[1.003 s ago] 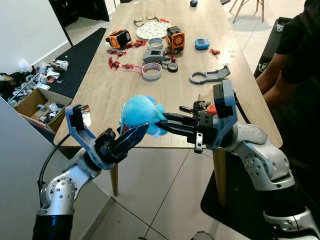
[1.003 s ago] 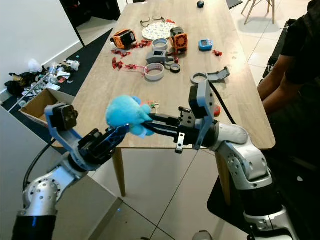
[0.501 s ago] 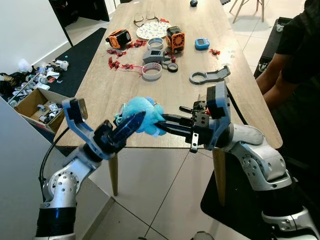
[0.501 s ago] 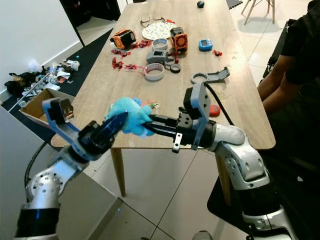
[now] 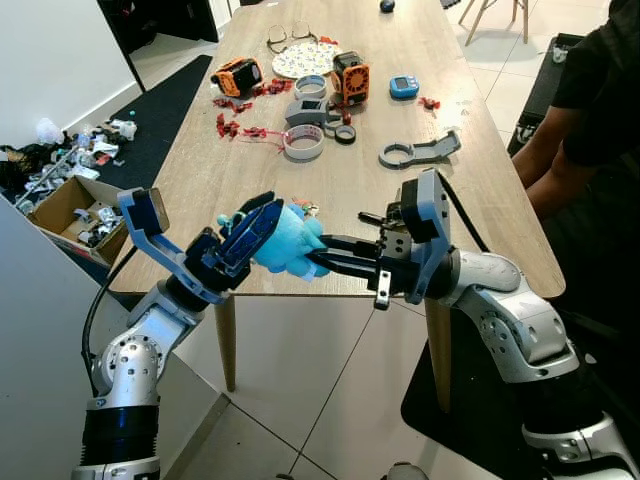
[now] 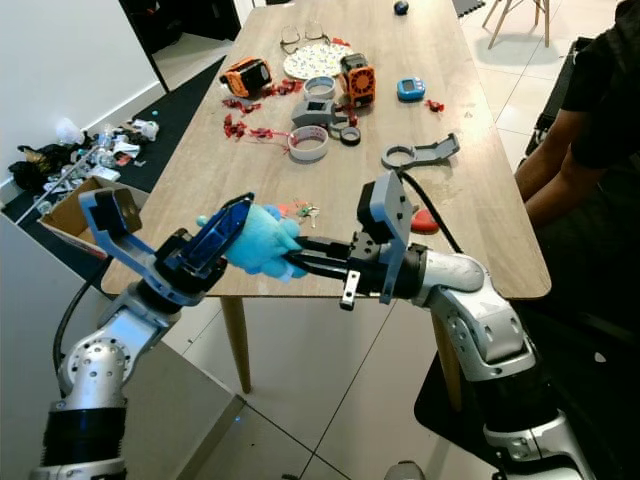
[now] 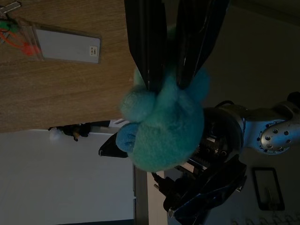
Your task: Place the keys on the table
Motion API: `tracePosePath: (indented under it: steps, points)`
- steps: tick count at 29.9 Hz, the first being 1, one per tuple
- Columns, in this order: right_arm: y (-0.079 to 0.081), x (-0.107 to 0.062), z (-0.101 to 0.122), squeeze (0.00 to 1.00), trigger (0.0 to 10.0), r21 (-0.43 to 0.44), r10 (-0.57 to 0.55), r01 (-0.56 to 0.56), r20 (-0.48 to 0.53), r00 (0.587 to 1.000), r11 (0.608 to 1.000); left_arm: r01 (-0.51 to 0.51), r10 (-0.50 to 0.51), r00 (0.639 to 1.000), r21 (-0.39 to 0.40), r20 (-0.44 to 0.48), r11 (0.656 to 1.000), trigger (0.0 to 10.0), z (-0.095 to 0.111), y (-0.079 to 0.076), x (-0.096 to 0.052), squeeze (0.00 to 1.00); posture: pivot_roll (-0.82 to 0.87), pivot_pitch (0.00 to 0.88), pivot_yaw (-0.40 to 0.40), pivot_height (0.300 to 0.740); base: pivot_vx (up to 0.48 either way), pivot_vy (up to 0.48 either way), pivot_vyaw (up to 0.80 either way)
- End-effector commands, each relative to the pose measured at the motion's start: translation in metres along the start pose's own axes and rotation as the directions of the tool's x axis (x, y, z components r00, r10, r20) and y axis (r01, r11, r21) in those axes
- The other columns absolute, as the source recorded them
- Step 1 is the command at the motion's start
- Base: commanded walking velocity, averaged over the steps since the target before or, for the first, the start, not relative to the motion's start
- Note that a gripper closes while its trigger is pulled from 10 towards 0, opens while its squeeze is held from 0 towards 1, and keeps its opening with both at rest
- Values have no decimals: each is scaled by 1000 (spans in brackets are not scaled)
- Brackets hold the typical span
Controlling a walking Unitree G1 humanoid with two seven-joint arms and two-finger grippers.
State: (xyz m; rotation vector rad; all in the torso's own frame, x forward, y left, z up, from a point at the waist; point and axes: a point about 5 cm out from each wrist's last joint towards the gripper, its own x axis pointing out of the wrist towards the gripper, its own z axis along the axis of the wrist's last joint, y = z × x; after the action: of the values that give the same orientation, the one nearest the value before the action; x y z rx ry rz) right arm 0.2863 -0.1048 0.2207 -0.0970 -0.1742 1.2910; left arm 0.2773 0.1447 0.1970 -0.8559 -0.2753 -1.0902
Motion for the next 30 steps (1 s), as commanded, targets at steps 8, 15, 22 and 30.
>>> tracePosePath:
  steps: [8,15,22,30]
  points:
    - [1,3,-3,0,0,2,8,-8,-17,1000,1000,-25,25,1000,-20,16,999,1804,-2,3,-2,0,-98,136,124,740,0,0,0]
    - [1,3,-3,0,0,-1,8,-8,-14,1000,1000,-21,21,1000,-26,13,999,0,-3,3,-1,0,-100,136,122,740,0,0,0]
    - [2,4,-2,0,0,-2,14,-14,-8,1000,1000,-12,12,1000,-34,-4,999,10000,-6,1,-1,0,-101,131,122,740,0,0,0]
    - [2,4,-2,0,0,-4,9,-9,4,1000,1000,-79,78,997,-40,-6,996,10000,-10,10,-4,0,-101,131,122,740,0,0,0]
